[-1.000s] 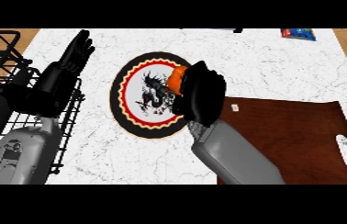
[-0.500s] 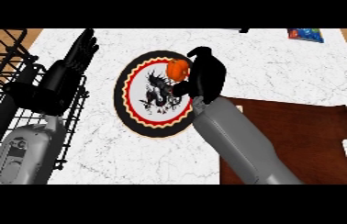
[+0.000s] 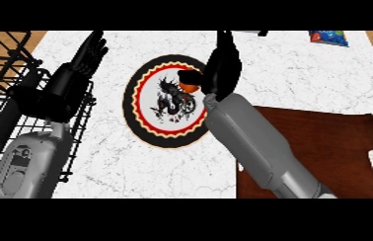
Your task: Pick the squash from the tray and place it in the plate
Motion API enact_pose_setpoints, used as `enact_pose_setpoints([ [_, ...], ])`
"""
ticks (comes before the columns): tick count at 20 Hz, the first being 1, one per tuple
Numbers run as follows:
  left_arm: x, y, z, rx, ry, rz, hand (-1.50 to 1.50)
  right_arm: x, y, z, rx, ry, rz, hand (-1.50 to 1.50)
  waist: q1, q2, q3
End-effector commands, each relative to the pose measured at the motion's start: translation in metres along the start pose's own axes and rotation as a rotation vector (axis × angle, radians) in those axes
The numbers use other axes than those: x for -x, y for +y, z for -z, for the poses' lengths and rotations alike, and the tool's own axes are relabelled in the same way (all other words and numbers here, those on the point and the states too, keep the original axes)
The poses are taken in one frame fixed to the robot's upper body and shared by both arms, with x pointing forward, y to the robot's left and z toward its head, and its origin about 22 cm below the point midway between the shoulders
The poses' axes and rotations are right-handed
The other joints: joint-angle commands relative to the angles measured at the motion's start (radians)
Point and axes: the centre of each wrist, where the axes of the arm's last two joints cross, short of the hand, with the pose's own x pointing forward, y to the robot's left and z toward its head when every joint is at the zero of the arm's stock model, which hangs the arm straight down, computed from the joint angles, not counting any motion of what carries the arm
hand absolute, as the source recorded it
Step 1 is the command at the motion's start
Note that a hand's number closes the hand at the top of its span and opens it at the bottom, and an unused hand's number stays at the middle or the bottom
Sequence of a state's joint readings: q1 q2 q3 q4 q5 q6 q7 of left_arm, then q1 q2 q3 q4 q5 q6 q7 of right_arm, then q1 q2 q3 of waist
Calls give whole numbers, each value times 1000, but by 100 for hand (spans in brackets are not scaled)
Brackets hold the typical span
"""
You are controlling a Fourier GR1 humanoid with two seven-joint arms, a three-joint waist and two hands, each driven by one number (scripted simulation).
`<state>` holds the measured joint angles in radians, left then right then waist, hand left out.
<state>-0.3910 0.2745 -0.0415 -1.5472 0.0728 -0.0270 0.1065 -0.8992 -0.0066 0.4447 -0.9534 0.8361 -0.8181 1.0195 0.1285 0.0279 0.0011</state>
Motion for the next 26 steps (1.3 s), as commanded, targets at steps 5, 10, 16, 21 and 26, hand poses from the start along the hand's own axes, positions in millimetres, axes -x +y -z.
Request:
enact_pose_setpoints([
  [5, 7, 16, -8, -43, 19, 0, 0, -4, 7, -7, 130, 90, 306, -150, -55, -18, -1],
  [10, 7, 19, -12, -104, 60, 5, 0, 18, 7, -30, 149, 86, 386, -150, -112, -31, -1],
  [16, 17, 41, -39, -122, 67, 26, 0, 50, -3, -75, 121, 73, 420, -150, -133, -38, -2],
  [21, 14, 36, -37, -110, 86, 26, 0, 65, -48, -99, 145, 48, 363, -150, -147, -37, -2],
  [26, 4, 45, -35, -128, 60, 19, 0, 111, -86, -132, 132, 34, 349, -150, -140, -33, -1],
])
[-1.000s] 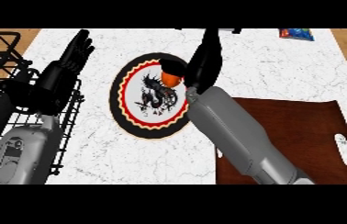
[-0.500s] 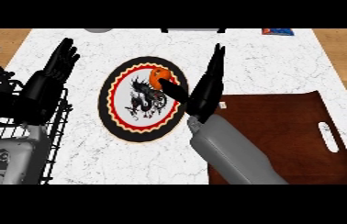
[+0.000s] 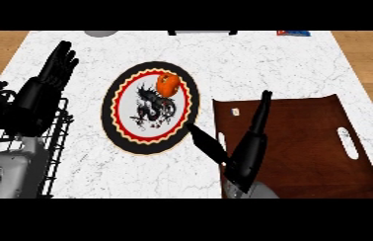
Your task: Pick the squash from the tray and place it in the plate
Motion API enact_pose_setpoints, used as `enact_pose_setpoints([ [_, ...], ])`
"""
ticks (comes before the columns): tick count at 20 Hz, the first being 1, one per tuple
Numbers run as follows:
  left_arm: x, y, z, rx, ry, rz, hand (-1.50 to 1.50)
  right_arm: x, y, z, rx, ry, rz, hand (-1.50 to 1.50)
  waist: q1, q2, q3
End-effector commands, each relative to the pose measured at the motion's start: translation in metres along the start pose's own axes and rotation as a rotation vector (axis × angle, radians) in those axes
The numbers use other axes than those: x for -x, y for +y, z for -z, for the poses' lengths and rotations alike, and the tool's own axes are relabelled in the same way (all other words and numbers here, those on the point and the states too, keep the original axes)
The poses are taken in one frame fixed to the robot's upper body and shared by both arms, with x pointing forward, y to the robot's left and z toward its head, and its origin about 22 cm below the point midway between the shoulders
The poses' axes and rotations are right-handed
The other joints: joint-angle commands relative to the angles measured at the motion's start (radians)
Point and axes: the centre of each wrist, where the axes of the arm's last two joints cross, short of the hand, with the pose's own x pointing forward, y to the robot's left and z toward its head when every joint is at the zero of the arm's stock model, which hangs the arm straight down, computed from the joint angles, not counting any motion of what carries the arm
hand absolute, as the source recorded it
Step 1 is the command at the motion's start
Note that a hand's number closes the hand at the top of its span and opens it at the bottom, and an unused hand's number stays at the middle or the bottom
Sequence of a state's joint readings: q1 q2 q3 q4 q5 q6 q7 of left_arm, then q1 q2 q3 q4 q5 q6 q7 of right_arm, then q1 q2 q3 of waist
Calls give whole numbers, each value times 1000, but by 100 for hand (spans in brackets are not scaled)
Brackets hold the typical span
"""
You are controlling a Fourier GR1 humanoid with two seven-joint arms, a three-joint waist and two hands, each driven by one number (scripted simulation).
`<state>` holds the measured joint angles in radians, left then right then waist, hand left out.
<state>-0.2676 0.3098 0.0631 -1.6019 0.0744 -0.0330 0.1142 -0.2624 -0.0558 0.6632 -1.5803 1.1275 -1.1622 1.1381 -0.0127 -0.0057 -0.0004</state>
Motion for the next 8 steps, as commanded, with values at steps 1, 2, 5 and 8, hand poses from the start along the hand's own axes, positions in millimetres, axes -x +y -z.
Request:
enact_pose_setpoints([
  [1, 7, 5, 2, 5, 14, 13, 0, -3, -40, -21, -9, 7, -33, -150, -1, 2, 0],
  [2, 1, -2, -14, 8, 2, 13, 0, 8, -45, -34, -7, 3, -21, -150, 6, 2, 0],
  [5, -12, -7, 6, -17, 1, 0, 0, 2, -74, -33, -12, -25, -51, -150, 2, 3, 0],
  [8, 10, 8, -2, 15, 2, 20, 0, 21, -77, -35, 29, -29, -104, -150, 6, 5, 0],
])
